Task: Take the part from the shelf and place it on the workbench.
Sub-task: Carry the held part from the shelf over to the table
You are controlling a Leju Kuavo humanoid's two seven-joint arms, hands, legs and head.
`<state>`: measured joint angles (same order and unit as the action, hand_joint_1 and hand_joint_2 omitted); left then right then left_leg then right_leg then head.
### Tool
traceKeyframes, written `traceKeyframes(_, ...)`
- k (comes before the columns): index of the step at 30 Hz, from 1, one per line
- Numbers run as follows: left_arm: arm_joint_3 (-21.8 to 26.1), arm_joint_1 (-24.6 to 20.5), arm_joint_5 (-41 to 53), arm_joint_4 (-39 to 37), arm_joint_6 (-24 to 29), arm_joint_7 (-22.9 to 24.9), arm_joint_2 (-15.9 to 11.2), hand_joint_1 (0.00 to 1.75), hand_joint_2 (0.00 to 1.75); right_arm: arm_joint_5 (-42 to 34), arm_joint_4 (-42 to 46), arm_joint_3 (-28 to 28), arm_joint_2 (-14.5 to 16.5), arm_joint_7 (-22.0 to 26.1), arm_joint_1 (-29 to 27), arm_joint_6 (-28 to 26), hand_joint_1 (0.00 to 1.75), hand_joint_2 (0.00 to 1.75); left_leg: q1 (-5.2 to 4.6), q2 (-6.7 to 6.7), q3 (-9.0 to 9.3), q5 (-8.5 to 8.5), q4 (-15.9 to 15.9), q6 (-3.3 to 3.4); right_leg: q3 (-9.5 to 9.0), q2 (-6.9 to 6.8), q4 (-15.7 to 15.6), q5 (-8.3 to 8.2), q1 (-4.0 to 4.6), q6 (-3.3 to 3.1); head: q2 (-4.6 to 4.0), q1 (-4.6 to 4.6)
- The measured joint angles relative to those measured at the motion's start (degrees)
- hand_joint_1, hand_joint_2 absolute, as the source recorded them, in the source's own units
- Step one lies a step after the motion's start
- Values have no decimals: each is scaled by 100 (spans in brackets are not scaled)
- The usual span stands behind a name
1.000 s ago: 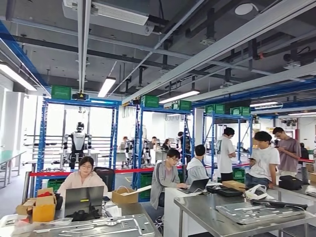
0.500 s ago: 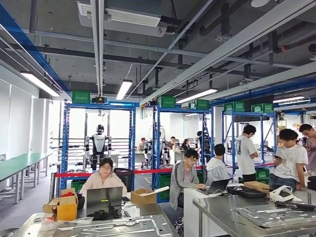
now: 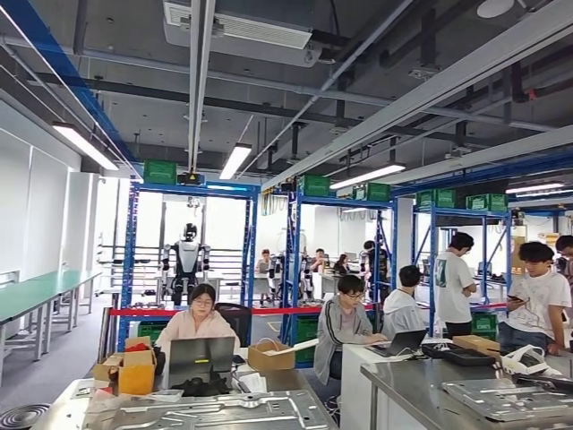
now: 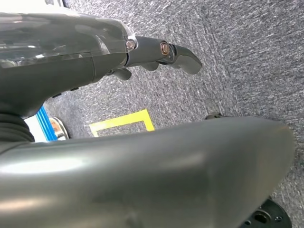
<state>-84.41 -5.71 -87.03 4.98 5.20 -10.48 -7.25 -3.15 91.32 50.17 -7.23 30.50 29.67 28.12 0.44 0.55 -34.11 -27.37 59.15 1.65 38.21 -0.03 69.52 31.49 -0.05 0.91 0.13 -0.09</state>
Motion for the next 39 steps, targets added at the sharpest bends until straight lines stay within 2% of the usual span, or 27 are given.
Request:
traceKeyframes(2, -2, -3, -1, 0, -9, -14, 6, 0, 175, 3, 3, -16, 0, -1, 7, 2, 175, 175, -8, 9, 9, -9, -2, -3, -347, 5, -781, -323, 68, -107, 0, 0)
traceKeyframes(3, -2, 0, -1, 0, -15, -21, 9, 0, 175, 4, 4, -24, 0, -1, 10, 2, 175, 175, -4, 10, 3, -13, -3, -16, -450, 5, -1023, -385, 98, -140, 1, 0)
traceKeyframes(5, -3, 11, -2, 0, -25, -28, 10, 0, 175, 6, 4, -33, -2, -1, 14, 4, 175, 175, 8, 9, -5, -13, -18, -63, -502, 7, -1168, -380, 124, -164, 1, -1)
traceKeyframes(8, -5, 10, -2, 0, -32, -33, -6, 0, 175, 8, 16, -46, 8, 1, 17, 5, 175, 175, 10, 3, -37, -125, 104, -133, -597, -7, -1313, -427, 68, -192, 0, 0)
traceKeyframes(9, -7, 9, -2, 0, -35, -37, -10, 0, 175, 7, 21, -50, 16, 1, 20, 5, 175, 175, 12, 1, -134, -246, 321, -154, -638, -18, -1357, -439, 48, -200, 0, 1)
traceKeyframes(11, -13, 19, -2, 0, -36, -40, -14, 0, 175, 9, 19, -47, 25, 1, 13, 7, 175, 175, 33, -2, -498, -534, 1024, -203, -675, -28, -1366, -416, 49, -210, 0, 1)
traceKeyframes(12, -17, 28, -2, 0, -34, -41, -18, 0, 175, 11, 17, -44, 26, 1, 3, 8, 175, 175, 49, -3, -674, -607, 1322, -228, -690, -27, -1362, -398, 47, -205, 0, 1)
traceKeyframes(13, -21, 37, -2, 0, -33, -41, -21, 0, 175, 13, 15, -42, 26, 0, -5, 9, 175, 175, 67, -6, -777, -583, 1456, -253, -709, -26, -1358, -374, 43, -194, 0, 1)
traceKeyframes(14, -24, 43, -2, 0, -33, -42, -24, 0, 175, 13, 14, -40, 26, -1, -9, 10, 175, 175, 88, -8, -773, -451, 1374, -278, -735, -22, -1352, -344, 34, -178, 0, 1)
traceKeyframes(16, -28, 46, -2, 0, -34, -43, -24, 0, 175, 13, 14, -40, 26, -1, -9, 9, 175, 175, 134, -23, -509, -37, 737, -331, -807, -16, -1328, -261, 12, -118, 0, 1)
traceKeyframes(17, -29, 43, -2, 0, -34, -43, -22, 0, 175, 13, 14, -41, 25, -1, -7, 9, 175, 175, 143, -31, -355, 94, 408, -342, -830, -11, -1299, -211, 13, -76, 0, 2)
traceKeyframes(19, -31, 35, -2, 0, -35, -44, -16, 0, 175, 13, 15, -44, 24, -1, -2, 10, 175, 175, 132, -44, -202, 126, 94, -277, -847, -2, -1258, -139, 26, 0, 0, -3)
traceKeyframes(21, -33, 40, -2, 0, -35, -47, -16, 0, 175, 13, 17, -47, 24, -1, 2, 11, 175, 175, 109, -40, -178, 58, 78, -158, -864, 3, -1248, -103, 21, 52, 0, -8)
traceKeyframes(23, -33, 50, -2, 0, -35, -52, -17, 0, 175, 12, 20, -51, 24, 1, 9, 12, 175, 175, 104, -32, -116, 12, 65, -76, -823, 2, -1081, -31, 1, 101, 1, -8)
traceKeyframes(24, -33, 47, -2, 0, -35, -55, -17, 0, 175, 11, 20, -53, 24, 1, 16, 12, 175, 175, 102, -29, -74, -13, 60, -40, -700, 2, -837, 56, -6, 120, 1, -8)
traceKeyframes(26, -33, 32, -2, 0, -34, -58, -19, 0, 175, 11, 18, -55, 22, 2, 21, 14, 175, 175, 77, -27, -9, -74, 56, 13, -224, 2, -60, 311, -6, 132, 0, -8)
traceKeyframes(27, -33, 29, -2, 0, -33, -58, -20, 0, 175, 12, 15, -53, 20, 2, 17, 15, 175, 175, 57, -24, 26, -108, 56, 30, 40, 3, 299, 396, -1, 120, 0, -8)
traceKeyframes(28, -33, 31, -2, 0, -33, -58, -20, 0, 175, 13, 12, -53, 18, 2, 11, 17, 175, 175, 36, -19, 66, -145, 56, 42, 238, 5, 501, 390, 11, 95, 0, -8)
traceKeyframes(29, -33, 34, -2, 0, -33, -58, -20, 0, 175, 13, 10, -52, 16, 2, 7, 18, 175, 175, 18, -12, 115, -184, 55, 51, 332, 7, 489, 268, 34, 55, 0, -8)
traceKeyframes(30, -33, 37, -2, 0, -34, -58, -18, 0, 175, 13, 9, -52, 16, 2, 6, 19, 175, 175, 5, -4, 175, -226, 53, 57, 312, 9, 252, 33, 74, 2, 0, -8)
traceKeyframes(31, -33, 38, -2, 0, -34, -58, -11, 0, 175, 13, 9, -53, 16, 2, 10, 19, 175, 175, 2, 3, 231, -269, 46, 59, 215, 9, -142, -273, 134, -69, 0, -8)
traceKeyframes(32, -33, 36, -2, 1, -34, -58, 2, 0, 175, 12, 8, -55, 15, 2, 16, 19, 175, 175, 5, 10, 283, -306, 30, 55, 103, 8, -510, -503, 192, -143, 0, -8)
traceKeyframes(33, -33, 36, -2, 1, -35, -58, 18, 0, 175, 12, 7, -56, 14, 1, 25, 19, 175, 175, 13, 15, 317, -334, 8, 42, -2, 14, -828, -654, 239, -219, 1, -8)
traceKeyframes(34, -34, 40, -2, 2, -36, -57, 32, 0, 175, 11, 5, -60, 12, 1, 33, 20, 175, 175, 26, 17, 332, -352, -22, 21, -64, 20, -1022, -715, 270, -274, 1, -10)
traceKeyframes(36, -34, 48, -2, 2, -39, -56, 47, 0, 175, 13, 6, -67, 10, 0, 38, 20, 175, 175, 34, 8, 394, -341, -73, -25, -161, 34, -1205, -681, 284, -336, 2, -11)
traceKeyframes(38, -35, 41, -2, 2, -40, -57, 49, 0, 175, 11, 12, -71, 10, 0, 40, 20, 175, 175, 23, -6, 453, -367, -12, -50, -342, 19, -1372, -682, 256, -354, 1, -11)
traceKeyframes(39, -36, 32, -2, 2, -39, -58, 48, 0, 175, 10, 14, -71, 13, 1, 48, 21, 175, 175, 20, -7, 391, -423, 144, -61, -438, 10, -1433, -674, 231, -362, 1, -10)
